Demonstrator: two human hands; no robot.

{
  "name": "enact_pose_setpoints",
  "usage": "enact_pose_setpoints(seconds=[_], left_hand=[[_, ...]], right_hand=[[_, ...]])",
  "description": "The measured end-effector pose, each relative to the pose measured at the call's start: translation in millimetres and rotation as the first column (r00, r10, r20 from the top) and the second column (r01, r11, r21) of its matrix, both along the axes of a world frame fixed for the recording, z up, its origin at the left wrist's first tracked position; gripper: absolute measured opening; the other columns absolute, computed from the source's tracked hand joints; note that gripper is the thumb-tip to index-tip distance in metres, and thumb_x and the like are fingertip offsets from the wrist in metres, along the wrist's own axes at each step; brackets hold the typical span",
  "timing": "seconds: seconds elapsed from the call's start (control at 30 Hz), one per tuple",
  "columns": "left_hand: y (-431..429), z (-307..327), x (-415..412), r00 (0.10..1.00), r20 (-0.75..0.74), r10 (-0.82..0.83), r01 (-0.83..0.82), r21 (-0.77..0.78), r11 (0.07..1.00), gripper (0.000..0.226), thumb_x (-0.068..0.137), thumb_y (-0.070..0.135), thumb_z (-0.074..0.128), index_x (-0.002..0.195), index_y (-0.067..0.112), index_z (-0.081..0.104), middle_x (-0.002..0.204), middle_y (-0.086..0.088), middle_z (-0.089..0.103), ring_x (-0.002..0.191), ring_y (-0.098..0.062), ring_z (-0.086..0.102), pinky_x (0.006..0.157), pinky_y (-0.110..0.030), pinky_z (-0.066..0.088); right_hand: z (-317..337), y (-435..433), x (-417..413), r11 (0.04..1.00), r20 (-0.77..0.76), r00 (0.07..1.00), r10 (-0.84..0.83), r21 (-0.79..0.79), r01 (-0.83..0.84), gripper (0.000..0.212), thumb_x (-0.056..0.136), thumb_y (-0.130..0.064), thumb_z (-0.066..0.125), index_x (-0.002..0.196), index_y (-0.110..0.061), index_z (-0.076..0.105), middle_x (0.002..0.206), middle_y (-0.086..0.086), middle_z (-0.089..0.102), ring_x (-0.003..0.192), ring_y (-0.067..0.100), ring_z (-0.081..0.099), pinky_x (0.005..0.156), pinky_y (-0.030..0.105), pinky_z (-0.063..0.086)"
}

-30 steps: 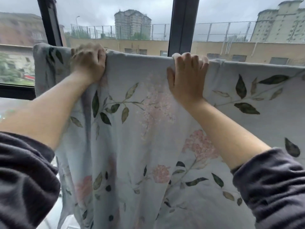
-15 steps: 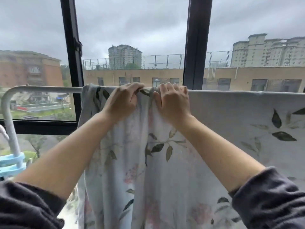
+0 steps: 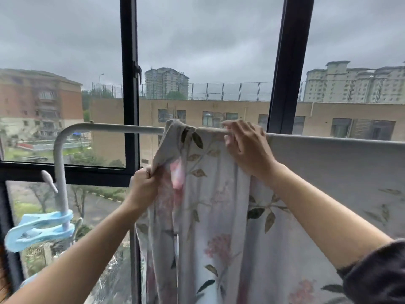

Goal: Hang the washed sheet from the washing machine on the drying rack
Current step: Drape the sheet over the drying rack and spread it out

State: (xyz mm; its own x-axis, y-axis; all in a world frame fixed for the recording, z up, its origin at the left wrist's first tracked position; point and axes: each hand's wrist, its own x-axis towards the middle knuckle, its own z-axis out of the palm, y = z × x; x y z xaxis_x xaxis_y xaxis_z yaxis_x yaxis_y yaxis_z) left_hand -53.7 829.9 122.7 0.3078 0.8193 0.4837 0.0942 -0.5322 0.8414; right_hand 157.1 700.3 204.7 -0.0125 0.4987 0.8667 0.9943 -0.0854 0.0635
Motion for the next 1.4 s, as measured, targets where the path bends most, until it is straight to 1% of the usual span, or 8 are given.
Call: enact_pose_setpoints(seconds=[0.2,0.33,0.67,0.93,1.03,1.1,1.2,1.4], left_hand=[[1.5,120.7,-29.4,0.99,0.039,0.139,-0.14,0.482,0.865,0.02,0.092,0.019,0.052,0.093,0.014,0.071,0.075,0.0,0.065,0.069,-0.016,0.057,0.051,-0.012,0.04],[15.5,168.0,-30.8,0.941,-0.106,0.321,-0.155,0.709,0.688,0.026,0.089,0.015,0.052,0.101,0.007,0.072,0.096,-0.016,0.071,0.093,-0.028,0.065,0.069,-0.024,0.038],[80.1,145.1,-79.8,0.728,-0.651,0.218,0.128,0.441,0.888,0.028,0.082,0.015,0.06,0.054,0.016,0.057,0.056,-0.001,0.057,0.056,-0.016,0.052,0.051,-0.025,0.039],[136.1,226.7,-52.6,0.674,-0.12,0.729,-0.367,0.802,0.471,0.015,0.087,0.019,0.054,0.096,0.01,0.063,0.093,-0.02,0.065,0.09,-0.038,0.062,0.069,-0.034,0.04],[171.4,201.0,-14.1,0.564,-0.399,0.723,-0.217,0.774,0.595,0.029,0.094,0.024,0.05,0.114,0.004,0.059,0.109,-0.02,0.064,0.1,-0.034,0.062,0.081,-0.039,0.05],[198.0,172.2,10.5,0.268,-0.875,0.403,0.028,0.425,0.905,0.041,0.098,0.023,0.042,0.135,0.004,0.046,0.137,-0.014,0.048,0.124,-0.028,0.049,0.103,-0.037,0.04],[209.8,162.2,31.6,0.056,-0.996,0.075,0.196,0.084,0.977,0.043,0.096,0.027,0.045,0.134,0.006,0.047,0.141,-0.005,0.045,0.125,-0.022,0.047,0.102,-0.032,0.038],[214.4,158.2,31.5,0.153,-0.988,0.007,0.249,0.045,0.967,0.041,0.094,0.022,0.048,0.131,0.004,0.05,0.138,-0.007,0.048,0.123,-0.024,0.048,0.105,-0.036,0.039]], right_hand=[[29.9,35.7,-46.2,0.962,-0.037,0.989,0.14,-0.231,-0.145,0.06,0.093,-0.043,0.049,0.146,-0.026,0.027,0.138,0.004,0.05,0.12,0.022,0.05,0.096,0.041,0.04],[59.7,71.1,-71.9,0.934,-0.262,0.941,0.216,-0.226,-0.278,0.024,0.092,-0.032,0.053,0.108,-0.018,0.064,0.088,0.0,0.066,0.077,0.018,0.059,0.066,0.028,0.043],[75.5,115.3,-66.9,0.997,-0.209,0.976,-0.059,0.031,0.067,0.022,0.09,-0.015,0.048,0.076,-0.011,0.064,0.081,0.005,0.06,0.073,0.024,0.055,0.061,0.026,0.03],[120.5,150.7,-53.0,0.953,-0.477,0.874,-0.097,0.21,0.22,0.033,0.086,-0.019,0.05,0.054,-0.009,0.05,0.058,0.004,0.055,0.067,0.027,0.056,0.054,0.026,0.031],[102.9,169.4,-34.0,0.908,-0.328,0.851,-0.411,-0.225,0.353,0.023,0.087,-0.02,0.048,0.09,-0.007,0.067,0.094,0.015,0.066,0.09,0.029,0.063,0.065,0.026,0.04],[86.7,183.4,-25.2,0.587,-0.191,0.792,-0.58,-0.772,0.244,0.032,0.092,-0.015,0.047,0.116,0.002,0.059,0.113,0.015,0.059,0.102,0.027,0.059,0.065,0.025,0.046],[79.6,189.5,-12.8,0.278,-0.048,0.803,-0.594,-0.949,0.149,0.036,0.093,-0.011,0.047,0.124,0.007,0.053,0.126,0.015,0.056,0.108,0.026,0.057,0.078,0.031,0.048],[83.0,158.7,-60.9,0.827,-0.395,0.914,-0.092,-0.541,-0.15,0.023,0.095,-0.028,0.052,0.089,-0.013,0.068,0.076,-0.007,0.064,0.072,0.01,0.058,0.061,0.021,0.045]])
